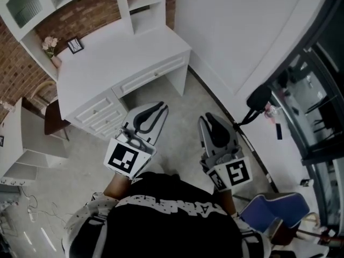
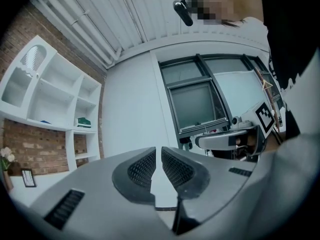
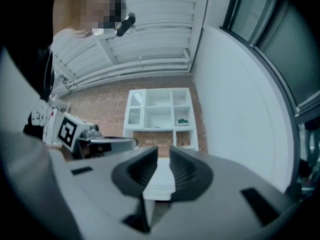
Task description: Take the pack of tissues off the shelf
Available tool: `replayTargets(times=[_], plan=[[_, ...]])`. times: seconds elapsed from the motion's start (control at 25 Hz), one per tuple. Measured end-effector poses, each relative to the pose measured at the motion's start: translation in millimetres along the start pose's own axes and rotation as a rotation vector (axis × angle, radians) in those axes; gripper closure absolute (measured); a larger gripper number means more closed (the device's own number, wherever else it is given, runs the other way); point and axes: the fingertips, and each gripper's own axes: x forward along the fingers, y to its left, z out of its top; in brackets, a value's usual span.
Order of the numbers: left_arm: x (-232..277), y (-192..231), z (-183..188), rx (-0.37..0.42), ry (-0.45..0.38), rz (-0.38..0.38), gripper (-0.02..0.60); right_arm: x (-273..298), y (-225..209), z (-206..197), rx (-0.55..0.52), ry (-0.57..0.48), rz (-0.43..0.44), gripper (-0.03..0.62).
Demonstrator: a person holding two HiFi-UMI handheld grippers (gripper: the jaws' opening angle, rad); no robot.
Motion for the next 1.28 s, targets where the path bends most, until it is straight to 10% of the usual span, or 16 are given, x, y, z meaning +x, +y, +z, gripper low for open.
replayTargets(times=[0.6, 1.28], plan=[[35.7, 51.5, -11.7, -0.016, -0.017, 0.055, 0.495, 42.1, -36.4, -9.3, -0.056, 0.032, 0.016, 0.510], [146.5, 257.8, -13.4, 0.048, -0.073, 0.114, 0.469, 257.8, -117.0, -5.0, -0.087, -0.009, 0.061, 0.499]])
